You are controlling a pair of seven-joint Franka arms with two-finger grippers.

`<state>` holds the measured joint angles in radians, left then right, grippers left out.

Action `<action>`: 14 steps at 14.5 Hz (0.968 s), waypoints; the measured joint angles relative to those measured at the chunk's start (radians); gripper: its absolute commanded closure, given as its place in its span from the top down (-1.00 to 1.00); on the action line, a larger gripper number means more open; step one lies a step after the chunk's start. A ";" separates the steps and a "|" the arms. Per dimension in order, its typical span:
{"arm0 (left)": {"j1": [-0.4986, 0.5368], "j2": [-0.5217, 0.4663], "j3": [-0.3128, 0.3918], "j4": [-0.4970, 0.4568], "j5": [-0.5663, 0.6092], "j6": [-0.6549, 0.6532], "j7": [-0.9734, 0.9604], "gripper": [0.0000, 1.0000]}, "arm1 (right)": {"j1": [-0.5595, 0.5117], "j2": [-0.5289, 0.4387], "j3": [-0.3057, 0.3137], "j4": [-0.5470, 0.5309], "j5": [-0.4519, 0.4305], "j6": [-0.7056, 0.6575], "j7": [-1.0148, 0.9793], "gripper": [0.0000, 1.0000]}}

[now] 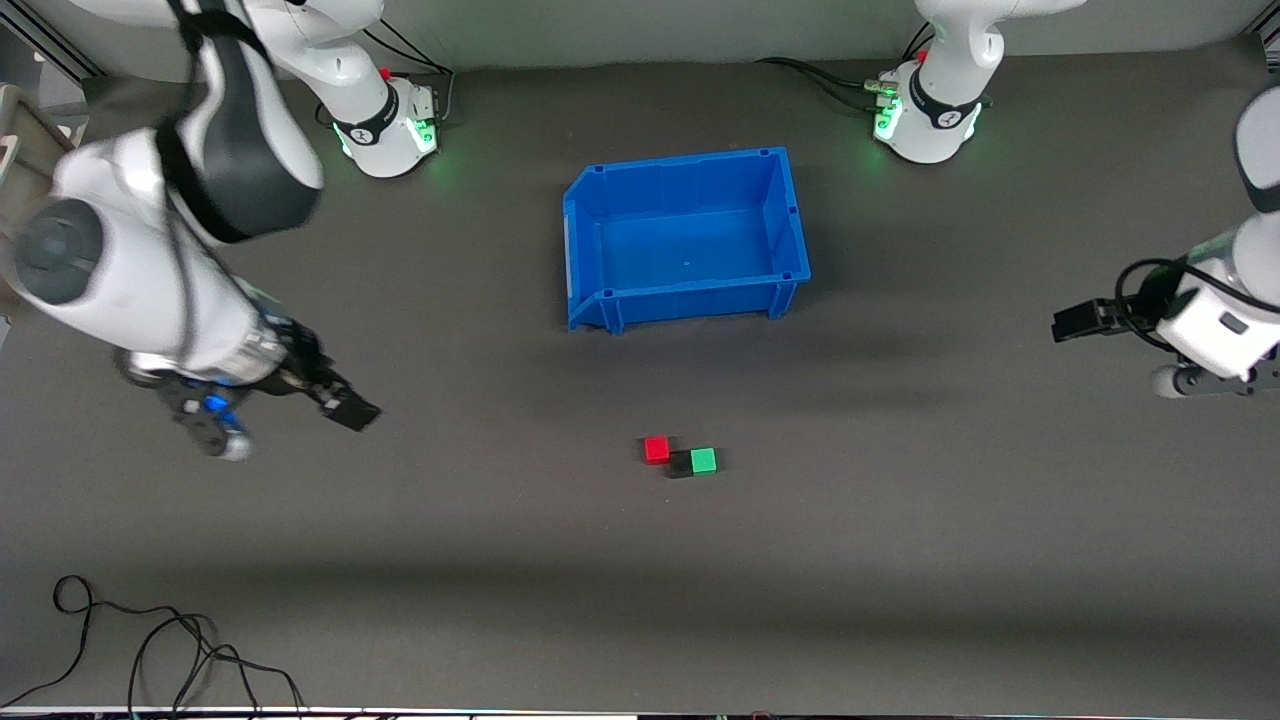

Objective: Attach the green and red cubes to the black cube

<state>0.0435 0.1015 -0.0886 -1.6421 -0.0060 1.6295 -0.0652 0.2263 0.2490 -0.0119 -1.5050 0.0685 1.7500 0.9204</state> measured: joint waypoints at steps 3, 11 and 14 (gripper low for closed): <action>-0.008 -0.033 0.000 -0.001 0.006 0.011 0.073 1.00 | -0.126 -0.090 0.064 -0.060 0.000 -0.011 -0.194 0.99; -0.008 -0.050 0.001 -0.002 0.008 0.053 0.129 1.00 | -0.252 -0.283 0.081 -0.179 0.000 -0.076 -0.497 0.99; -0.008 -0.050 0.001 -0.001 0.008 0.054 0.129 1.00 | -0.255 -0.299 0.089 -0.184 -0.013 -0.123 -0.528 0.99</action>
<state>0.0355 0.0513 -0.0877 -1.6427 0.0016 1.6835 0.0636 -0.0285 -0.0499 0.0776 -1.6890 0.0553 1.6269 0.3920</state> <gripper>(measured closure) 0.000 0.000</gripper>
